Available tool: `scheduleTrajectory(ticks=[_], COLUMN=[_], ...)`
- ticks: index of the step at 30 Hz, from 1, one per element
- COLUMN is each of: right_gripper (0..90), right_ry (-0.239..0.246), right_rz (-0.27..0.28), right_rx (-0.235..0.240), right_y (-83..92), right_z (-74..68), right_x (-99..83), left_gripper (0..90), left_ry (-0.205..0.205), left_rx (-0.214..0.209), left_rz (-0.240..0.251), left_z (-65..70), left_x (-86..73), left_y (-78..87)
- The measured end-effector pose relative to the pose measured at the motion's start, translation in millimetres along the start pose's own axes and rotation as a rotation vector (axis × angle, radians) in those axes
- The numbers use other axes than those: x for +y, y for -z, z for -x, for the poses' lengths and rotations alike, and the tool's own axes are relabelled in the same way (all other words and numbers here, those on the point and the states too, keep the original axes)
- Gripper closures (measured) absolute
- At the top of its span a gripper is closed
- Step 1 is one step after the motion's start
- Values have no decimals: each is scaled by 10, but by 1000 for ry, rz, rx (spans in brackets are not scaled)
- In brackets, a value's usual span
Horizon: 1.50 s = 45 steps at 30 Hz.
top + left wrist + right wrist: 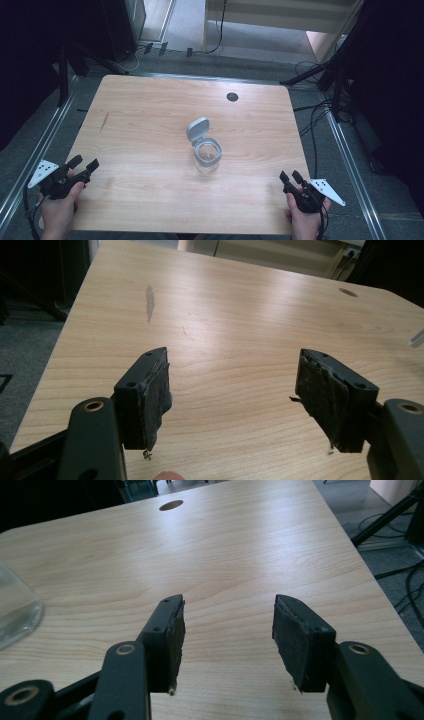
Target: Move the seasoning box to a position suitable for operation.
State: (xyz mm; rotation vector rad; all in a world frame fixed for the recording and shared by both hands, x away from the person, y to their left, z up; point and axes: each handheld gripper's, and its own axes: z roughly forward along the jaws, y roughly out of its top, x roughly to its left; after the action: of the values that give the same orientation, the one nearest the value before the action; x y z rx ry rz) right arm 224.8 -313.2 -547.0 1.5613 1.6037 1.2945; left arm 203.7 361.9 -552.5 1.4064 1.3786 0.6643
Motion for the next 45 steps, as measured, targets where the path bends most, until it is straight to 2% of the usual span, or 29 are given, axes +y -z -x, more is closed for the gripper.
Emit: scheduleTrajectory(ticks=[2, 4, 5, 6, 7, 10, 11, 12, 15, 16, 17, 18, 21, 23, 24, 25, 26, 28, 29, 30, 31, 32, 33, 34, 35, 37, 38, 43, 45], right_gripper=[439, 424, 415, 394, 341, 389, 472, 472, 559, 579, 616, 616, 709, 783, 831, 847, 847, 855, 857, 860, 860, 862, 863, 863, 863, 863, 863, 863, 863], right_ry=[14, 30, 35, 31, -2, 1, 0, 0, 26, 36, 43, 43, 46, 68, 102, 115, 115, 116, 119, 116, 116, 118, 134, 136, 136, 145, 156, 162, 170], right_rz=[-25, -34, -35, -30, -27, -38, -30, -30, -37, -43, -59, -59, -64, -66, -72, -72, -72, -80, -77, -77, -77, -81, -85, -88, -88, -96, -97, -104, -106], right_rx=[-8, -9, 7, 25, 40, 28, 43, 43, 73, 95, 117, 117, 170, 200, 226, 240, 240, 261, 265, 270, 270, 275, 281, 282, 282, 291, 300, 311, 319], right_y=[-11, -17, -19, -21, -44, -87, -126, -126, -212, -248, -328, -328, -445, -527, -616, -661, -661, -785, -808, -835, -835, -858, -900, -915, -915, -940, -953, -961, -965], right_z=[-24, -32, -47, -59, -111, -198, -296, -296, -459, -510, -625, -625, -813, -954, -1091, -1143, -1143, -1283, -1305, -1333, -1333, -1361, -1406, -1426, -1426, -1462, -1495, -1530, -1539], right_x=[2, 3, 7, 17, 56, 103, 138, 138, 192, 211, 236, 236, 269, 290, 308, 318, 318, 343, 347, 354, 354, 359, 368, 372, 372, 377, 380, 368, 359], left_gripper=[277, 266, 266, 262, 288, 312, 336, 346, 381, 386, 436, 436, 506, 558, 608, 632, 632, 684, 696, 709, 726, 726, 758, 779, 796, 813, 845, 857, 858], left_ry=[19, 30, 30, 27, 18, -15, 7, 7, 41, 39, 28, 30, 14, 6, 0, 0, -12, -42, -53, -81, -81, -88, -104, -112, -112, -135, -148, -144, -153], left_rx=[-12, -15, -4, 1, -1, -8, -8, -8, -24, -29, -38, -56, -115, -146, -186, -186, -198, -231, -243, -266, -266, -284, -310, -327, -327, -355, -365, -367, -352], left_rz=[22, 20, 15, 14, 10, -7, -28, -28, -45, -45, -42, -41, -53, -75, -79, -79, -84, -94, -99, -116, -116, -122, -136, -142, -142, -161, -175, -192, -200], left_z=[-18, -22, -20, -13, -2, 73, 141, 141, 274, 337, 402, 472, 708, 886, 1071, 1071, 1168, 1384, 1452, 1627, 1627, 1709, 1871, 1948, 1948, 2078, 2188, 2334, 2374], left_x=[8, 10, 12, 13, 14, 22, 29, 29, 43, 53, 66, 77, 96, 95, 88, 88, 87, 83, 81, 76, 76, 75, 79, 82, 82, 91, 101, 126, 130], left_y=[18, 15, 14, 15, 13, -14, -62, -62, -153, -185, -213, -246, -355, -447, -541, -541, -590, -700, -735, -828, -828, -872, -946, -981, -981, -1046, -1102, -1173, -1189])
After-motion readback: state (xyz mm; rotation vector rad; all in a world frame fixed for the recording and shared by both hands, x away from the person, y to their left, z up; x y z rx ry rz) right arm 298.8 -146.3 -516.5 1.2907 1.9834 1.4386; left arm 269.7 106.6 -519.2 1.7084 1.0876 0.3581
